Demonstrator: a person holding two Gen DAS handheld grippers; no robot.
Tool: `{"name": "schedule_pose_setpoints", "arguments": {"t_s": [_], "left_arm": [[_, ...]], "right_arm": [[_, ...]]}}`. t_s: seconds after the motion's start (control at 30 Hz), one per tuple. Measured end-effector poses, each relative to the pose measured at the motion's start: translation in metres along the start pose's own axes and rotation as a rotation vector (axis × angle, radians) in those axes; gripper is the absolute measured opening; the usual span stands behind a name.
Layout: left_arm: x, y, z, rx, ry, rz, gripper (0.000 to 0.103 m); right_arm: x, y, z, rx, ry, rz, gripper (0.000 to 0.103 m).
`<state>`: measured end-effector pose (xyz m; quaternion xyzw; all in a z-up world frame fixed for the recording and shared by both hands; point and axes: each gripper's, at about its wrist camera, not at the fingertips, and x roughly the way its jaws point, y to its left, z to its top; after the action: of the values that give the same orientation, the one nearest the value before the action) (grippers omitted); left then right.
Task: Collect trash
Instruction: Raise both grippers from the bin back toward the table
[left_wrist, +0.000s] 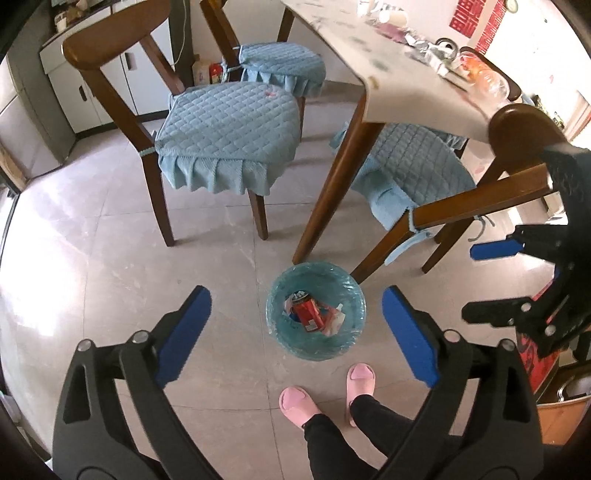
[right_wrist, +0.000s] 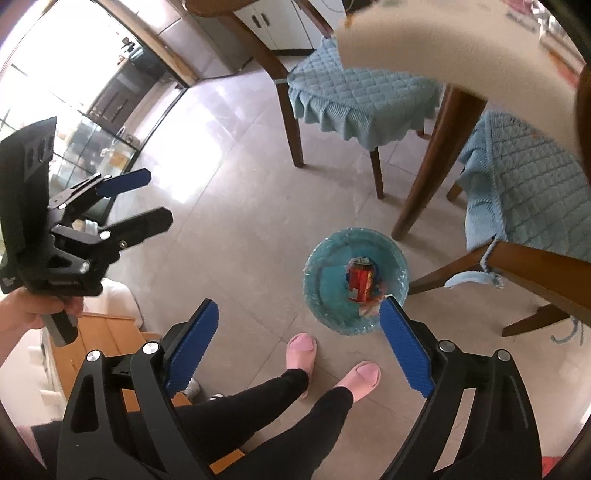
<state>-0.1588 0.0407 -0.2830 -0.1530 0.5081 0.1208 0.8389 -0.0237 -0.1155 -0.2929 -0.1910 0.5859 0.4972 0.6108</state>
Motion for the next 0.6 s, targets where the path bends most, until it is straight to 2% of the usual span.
{"name": "schedule_pose_setpoints", "arguments": {"t_s": [0.1,0.33,0.6], "left_arm": [[-0.015,-0.004,0.003,-0.002,0.024,-0.027,0.097],[-0.049,-0.011,0.019,0.017,0.054,-0.010,0.097],[-0.086,-0.021,0.057,0.043,0.011,-0.006,0.097]], "right_arm": [[-0.028,0.008,0.004,-0.006,-0.015,0.007,0.096],[-0.090,0.027,0.019,-0.037,-0.087,-0.039,0.098],[-0.140,0.030,0.040,-0.037,-0.180,-0.089,0.098]]}}
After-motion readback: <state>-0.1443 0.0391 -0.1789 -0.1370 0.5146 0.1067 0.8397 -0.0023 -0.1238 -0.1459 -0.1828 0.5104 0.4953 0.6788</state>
